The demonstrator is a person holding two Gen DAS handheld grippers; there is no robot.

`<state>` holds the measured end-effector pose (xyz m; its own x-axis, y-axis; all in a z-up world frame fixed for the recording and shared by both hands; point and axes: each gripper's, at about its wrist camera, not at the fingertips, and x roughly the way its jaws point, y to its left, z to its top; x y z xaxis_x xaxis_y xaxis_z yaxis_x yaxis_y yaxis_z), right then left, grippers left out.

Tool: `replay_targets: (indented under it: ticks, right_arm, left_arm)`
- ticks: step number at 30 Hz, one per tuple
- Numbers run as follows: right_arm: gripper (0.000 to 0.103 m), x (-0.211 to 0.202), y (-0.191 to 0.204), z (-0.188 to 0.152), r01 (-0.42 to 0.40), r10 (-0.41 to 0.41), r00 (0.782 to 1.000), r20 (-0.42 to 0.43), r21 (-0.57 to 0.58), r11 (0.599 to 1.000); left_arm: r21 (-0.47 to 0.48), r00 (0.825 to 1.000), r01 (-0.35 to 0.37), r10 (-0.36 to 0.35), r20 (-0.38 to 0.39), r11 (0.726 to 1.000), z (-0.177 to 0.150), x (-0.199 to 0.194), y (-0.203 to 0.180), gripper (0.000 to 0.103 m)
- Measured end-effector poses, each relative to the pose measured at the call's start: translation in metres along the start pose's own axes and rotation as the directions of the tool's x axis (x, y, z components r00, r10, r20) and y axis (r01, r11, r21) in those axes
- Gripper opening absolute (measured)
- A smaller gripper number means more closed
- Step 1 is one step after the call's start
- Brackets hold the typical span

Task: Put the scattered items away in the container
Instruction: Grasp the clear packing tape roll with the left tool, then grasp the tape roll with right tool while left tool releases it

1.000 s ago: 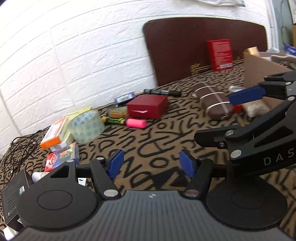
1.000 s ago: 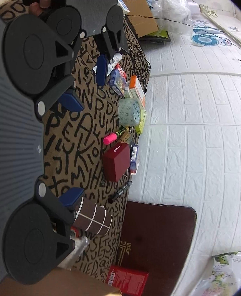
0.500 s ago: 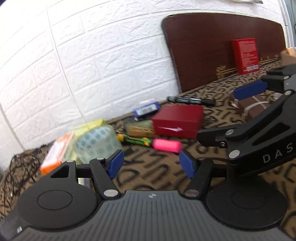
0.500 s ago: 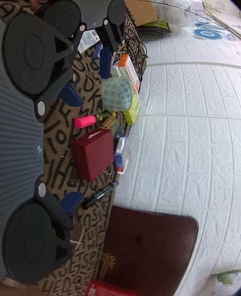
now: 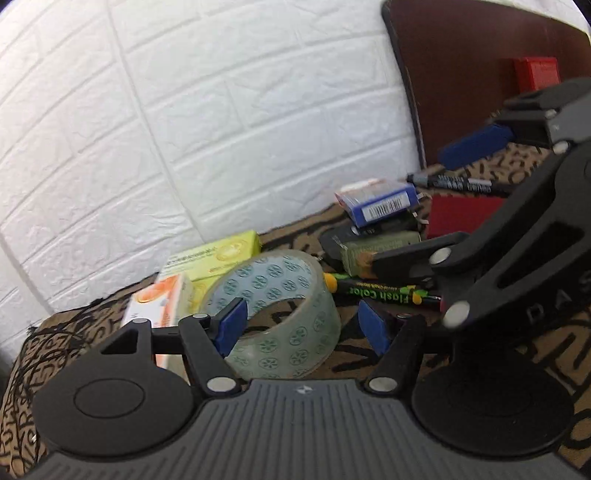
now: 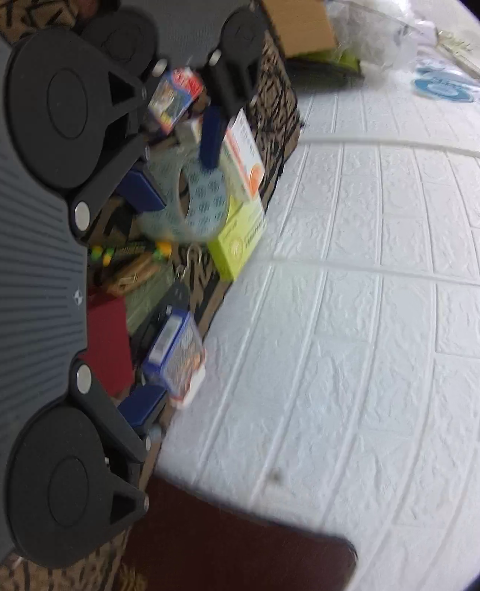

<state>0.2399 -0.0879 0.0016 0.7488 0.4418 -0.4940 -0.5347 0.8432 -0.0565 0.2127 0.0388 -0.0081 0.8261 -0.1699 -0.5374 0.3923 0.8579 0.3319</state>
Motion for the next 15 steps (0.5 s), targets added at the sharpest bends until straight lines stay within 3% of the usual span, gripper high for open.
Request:
replay_targets:
  ticks: [3, 4, 5, 6, 15]
  right_arm:
    - [0.103, 0.009, 0.005, -0.002, 0.012, -0.012, 1.000, -0.014, 0.006, 1.000]
    - [0.103, 0.011, 0.004, -0.004, 0.005, -0.005, 1.000, -0.015, 0.022, 1.000]
    - [0.103, 0.011, 0.002, -0.005, -0.005, 0.005, 1.000, -0.014, 0.043, 0.999]
    - [0.103, 0.011, 0.000, -0.006, -0.013, 0.014, 1.000, -0.015, 0.065, 0.998]
    - [0.103, -0.023, 0.005, -0.024, -0.053, 0.055, 0.998, -0.019, 0.103, 0.993]
  left_arm:
    - [0.070, 1.000, -0.004, 0.005, -0.007, 0.998, -0.003, 0.012, -0.010, 0.055]
    - [0.051, 1.000, 0.022, -0.021, -0.012, 0.998, -0.003, 0.014, -0.008, 0.043]
    - [0.008, 0.997, 0.073, -0.073, -0.028, 0.997, -0.003, 0.014, -0.003, 0.022]
    - [-0.039, 0.991, 0.124, -0.126, -0.038, 0.991, -0.003, 0.014, 0.002, 0.018]
    - [-0.083, 0.969, 0.240, -0.244, -0.038, 0.967, -0.018, -0.027, -0.010, 0.017]
